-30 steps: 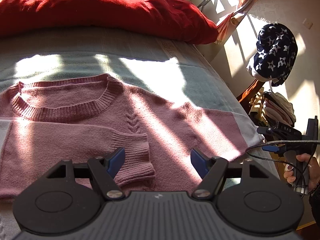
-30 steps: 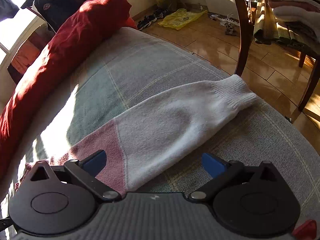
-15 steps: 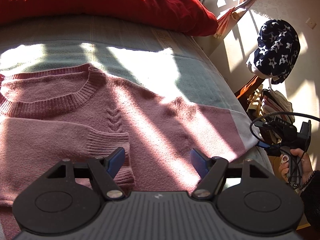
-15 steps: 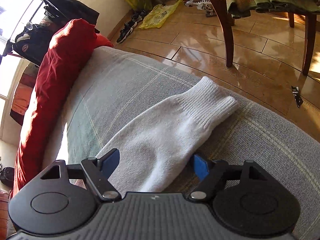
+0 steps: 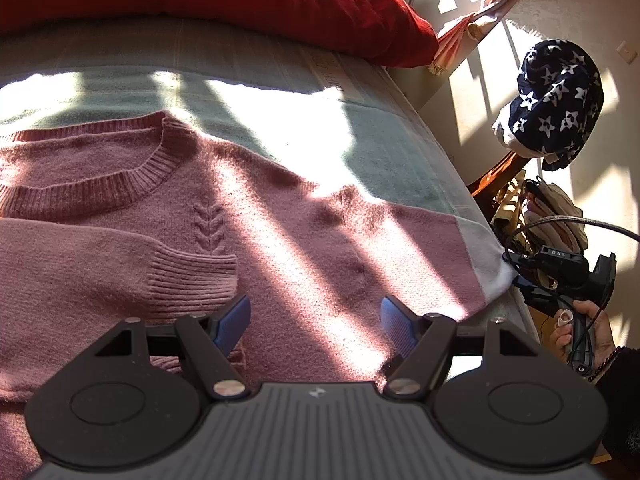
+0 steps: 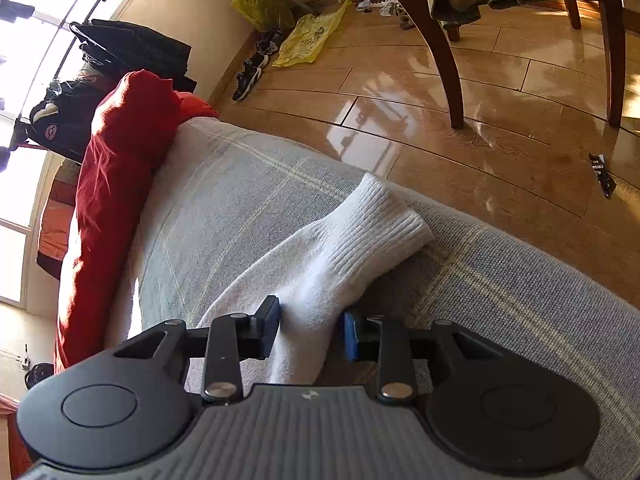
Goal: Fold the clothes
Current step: 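Close the right tool on the white sleeve cuff and lift it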
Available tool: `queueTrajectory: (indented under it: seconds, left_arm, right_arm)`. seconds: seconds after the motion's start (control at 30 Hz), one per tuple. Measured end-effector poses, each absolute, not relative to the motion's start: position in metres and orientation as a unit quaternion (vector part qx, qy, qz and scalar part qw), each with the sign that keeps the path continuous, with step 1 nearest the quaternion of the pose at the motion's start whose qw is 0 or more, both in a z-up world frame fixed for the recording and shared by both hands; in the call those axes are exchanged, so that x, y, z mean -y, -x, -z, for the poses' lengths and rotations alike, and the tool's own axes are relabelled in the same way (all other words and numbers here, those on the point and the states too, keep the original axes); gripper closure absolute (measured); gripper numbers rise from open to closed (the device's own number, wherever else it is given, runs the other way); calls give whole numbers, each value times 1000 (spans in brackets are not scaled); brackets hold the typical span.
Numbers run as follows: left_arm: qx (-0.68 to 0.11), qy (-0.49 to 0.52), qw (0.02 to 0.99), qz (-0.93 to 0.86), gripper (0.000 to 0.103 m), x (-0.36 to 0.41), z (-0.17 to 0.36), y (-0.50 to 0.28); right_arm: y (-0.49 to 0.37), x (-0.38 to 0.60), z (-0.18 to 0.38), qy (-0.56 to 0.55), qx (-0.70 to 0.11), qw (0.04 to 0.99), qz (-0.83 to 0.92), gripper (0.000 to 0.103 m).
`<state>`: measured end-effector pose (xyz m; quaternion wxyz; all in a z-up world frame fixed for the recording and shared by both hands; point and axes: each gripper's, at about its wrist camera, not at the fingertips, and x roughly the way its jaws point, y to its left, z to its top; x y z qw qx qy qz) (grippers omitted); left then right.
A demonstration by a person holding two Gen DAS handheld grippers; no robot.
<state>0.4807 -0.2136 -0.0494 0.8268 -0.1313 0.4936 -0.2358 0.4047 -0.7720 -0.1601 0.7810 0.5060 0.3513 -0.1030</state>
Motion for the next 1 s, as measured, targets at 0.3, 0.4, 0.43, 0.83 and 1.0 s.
queueTrajectory:
  seconds: [0.3, 0.4, 0.43, 0.83, 1.0]
  left_arm:
    - [-499, 148, 821, 237, 31, 222, 53, -485]
    - [-500, 161, 817, 239, 31, 225, 55, -487]
    - [-500, 164, 816, 239, 31, 226, 56, -488]
    - [-498, 153, 818, 244, 31, 228, 52, -489]
    - [-493, 162, 823, 232, 31, 214, 48, -486]
  right_arm:
    - [-365, 788, 201, -637, -237, 731, 70, 66]
    - [-369, 791, 207, -648, -220, 726, 66, 70]
    - [-373, 792, 208, -652, -216, 724, 63, 71]
    - [-384, 783, 186, -624, -256, 733, 89, 90]
    - [-402, 762, 135, -534, -282, 794, 74, 90]
